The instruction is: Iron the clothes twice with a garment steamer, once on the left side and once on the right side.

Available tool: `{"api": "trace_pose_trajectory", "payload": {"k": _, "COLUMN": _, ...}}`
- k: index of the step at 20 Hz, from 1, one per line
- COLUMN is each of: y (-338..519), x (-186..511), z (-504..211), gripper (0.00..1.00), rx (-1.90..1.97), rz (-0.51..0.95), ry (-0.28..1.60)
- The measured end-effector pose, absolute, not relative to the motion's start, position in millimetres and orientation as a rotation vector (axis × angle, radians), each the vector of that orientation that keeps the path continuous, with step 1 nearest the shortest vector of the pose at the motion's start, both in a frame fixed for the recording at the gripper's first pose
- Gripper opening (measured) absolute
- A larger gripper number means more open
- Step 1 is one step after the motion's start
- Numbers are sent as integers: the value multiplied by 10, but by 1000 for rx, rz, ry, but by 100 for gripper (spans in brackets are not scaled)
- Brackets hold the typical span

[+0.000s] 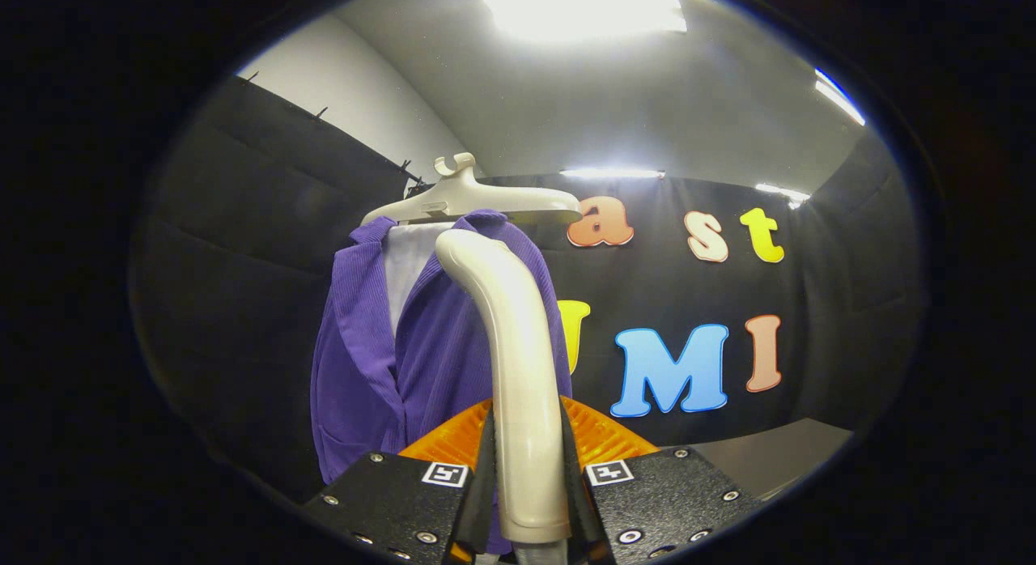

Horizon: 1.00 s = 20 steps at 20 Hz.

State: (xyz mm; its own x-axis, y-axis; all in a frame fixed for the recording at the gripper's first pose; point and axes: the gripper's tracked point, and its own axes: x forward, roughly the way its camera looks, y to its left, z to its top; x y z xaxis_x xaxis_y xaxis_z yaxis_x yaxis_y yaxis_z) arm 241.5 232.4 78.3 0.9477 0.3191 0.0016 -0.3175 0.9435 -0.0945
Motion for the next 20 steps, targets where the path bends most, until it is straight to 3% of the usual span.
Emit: {"api": "trace_pose_trajectory", "payload": {"k": 20, "y": 2299, "x": 1806, "z": -615, "gripper": 38, "rx": -173, "rz": 361, "ry": 201}}
